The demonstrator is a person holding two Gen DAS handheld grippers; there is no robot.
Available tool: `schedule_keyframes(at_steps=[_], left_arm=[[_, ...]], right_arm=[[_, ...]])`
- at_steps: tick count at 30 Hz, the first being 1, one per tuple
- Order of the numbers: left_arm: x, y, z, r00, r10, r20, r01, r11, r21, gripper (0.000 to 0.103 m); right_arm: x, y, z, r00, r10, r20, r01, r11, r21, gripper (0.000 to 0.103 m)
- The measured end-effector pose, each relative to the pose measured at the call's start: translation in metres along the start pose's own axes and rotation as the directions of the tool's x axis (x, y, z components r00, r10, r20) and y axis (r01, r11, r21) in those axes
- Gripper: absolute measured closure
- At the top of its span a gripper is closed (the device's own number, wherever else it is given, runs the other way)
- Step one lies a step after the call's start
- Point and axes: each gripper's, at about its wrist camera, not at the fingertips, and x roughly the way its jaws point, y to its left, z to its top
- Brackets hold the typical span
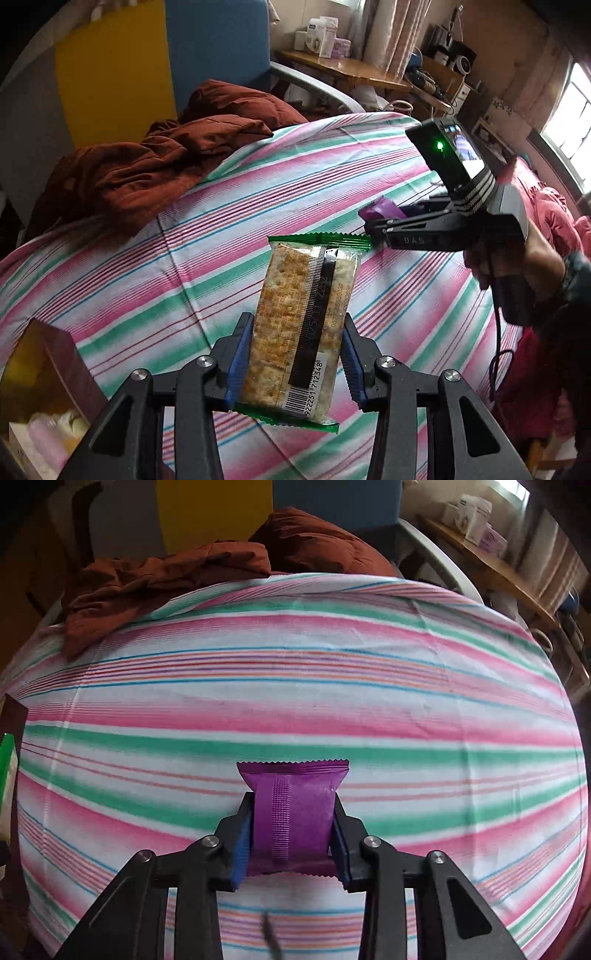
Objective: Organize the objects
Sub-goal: 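Carry the cracker bar and purple sachet over the gold tray and release both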
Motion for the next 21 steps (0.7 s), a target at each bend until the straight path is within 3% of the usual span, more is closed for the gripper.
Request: schedule_keyframes(at_steps=[10,16,21], left_arm=[[-0.052,0.014,-0.03,0.992,0.094,0.085,-0.087,0.993,-0.085,0.058],[-0.093,0.024,-0.055,0.971,0.168,0.173,-0.146,0.98,-0.133,0.058],[-0.126,0.03,-0.078,0.942,0.227,0.247,-0.19,0.968,-0.165,0.058]], right_arm=[[-0.029,0.045,-0.012,0.998,0.051,0.032,-0.049,0.998,-0.034,0.067],[-0.055,0.088,-0.016,0.991,0.097,0.089,-0.09,0.993,-0.078,0.067],[-0.074,0.129,-0.019,0.973,0.18,0.143,-0.165,0.98,-0.11,0.067]])
